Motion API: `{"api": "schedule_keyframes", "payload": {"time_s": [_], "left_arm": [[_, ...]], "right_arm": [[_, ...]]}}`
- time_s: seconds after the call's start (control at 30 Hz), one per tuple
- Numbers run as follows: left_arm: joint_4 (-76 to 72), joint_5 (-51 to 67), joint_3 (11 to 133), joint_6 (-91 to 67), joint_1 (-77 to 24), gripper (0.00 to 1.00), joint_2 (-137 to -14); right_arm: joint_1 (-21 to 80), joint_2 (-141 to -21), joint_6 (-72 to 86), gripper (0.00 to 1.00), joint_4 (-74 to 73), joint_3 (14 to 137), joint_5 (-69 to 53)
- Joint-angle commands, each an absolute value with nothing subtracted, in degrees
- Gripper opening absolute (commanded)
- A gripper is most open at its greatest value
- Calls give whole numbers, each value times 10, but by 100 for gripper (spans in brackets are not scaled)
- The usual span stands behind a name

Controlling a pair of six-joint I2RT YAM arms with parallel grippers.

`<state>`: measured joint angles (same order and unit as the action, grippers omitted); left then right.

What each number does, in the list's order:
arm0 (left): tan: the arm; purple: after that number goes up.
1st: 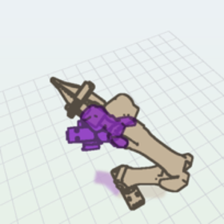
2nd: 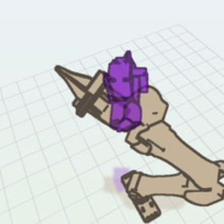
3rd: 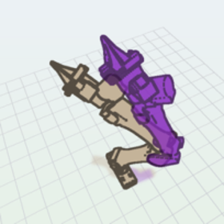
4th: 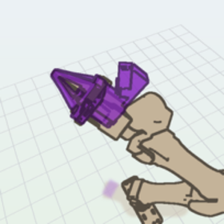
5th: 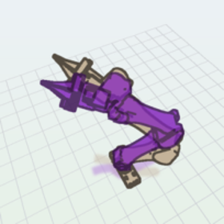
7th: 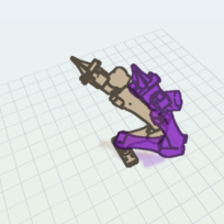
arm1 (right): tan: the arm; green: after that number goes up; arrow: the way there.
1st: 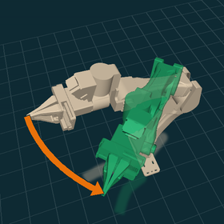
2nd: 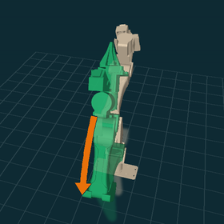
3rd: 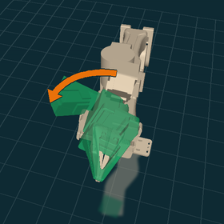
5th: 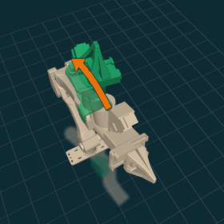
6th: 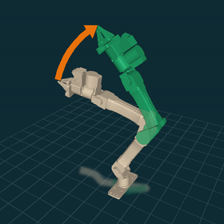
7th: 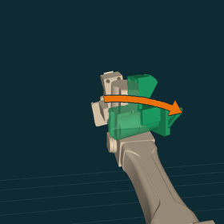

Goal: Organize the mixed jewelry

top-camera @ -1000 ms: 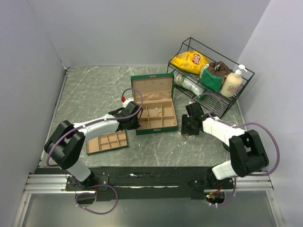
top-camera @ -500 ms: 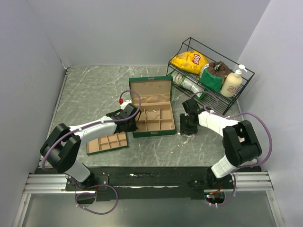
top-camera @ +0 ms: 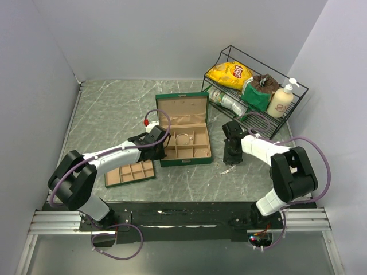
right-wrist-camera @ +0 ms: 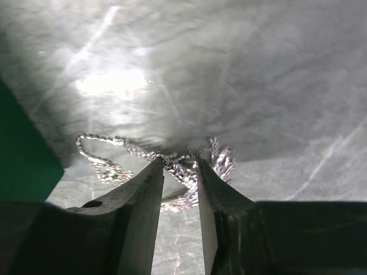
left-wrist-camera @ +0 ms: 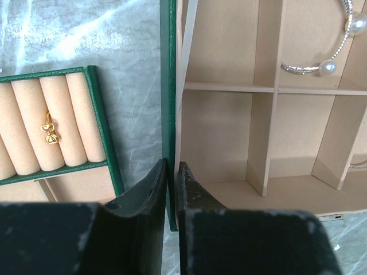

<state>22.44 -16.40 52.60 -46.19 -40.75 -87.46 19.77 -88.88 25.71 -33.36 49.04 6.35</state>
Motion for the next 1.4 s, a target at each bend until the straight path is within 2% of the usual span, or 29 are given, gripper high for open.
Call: {"api": "schedule_keyframes", "payload": {"time_s": [0.0,0.2,0.3,0.53,1.37], "left_arm": [[228,-174,524,-465,-410,7,-850],[216,-170,519,-455,-410,10,-834],[212,-166,519,-449,-410,12,-828],[212,-158,525,-441,-410,15,-830],[192,-134,505,-432,-412,28,-816]], "right_arm": [[185,-856,306,37,-359,472,84],[186,-789,266,51,-312,462,66],[186,-796,226,53,-311,483,59],[186,-881,191,52,-345,539,56],[186,-931,171,51,-355,506,26]]}}
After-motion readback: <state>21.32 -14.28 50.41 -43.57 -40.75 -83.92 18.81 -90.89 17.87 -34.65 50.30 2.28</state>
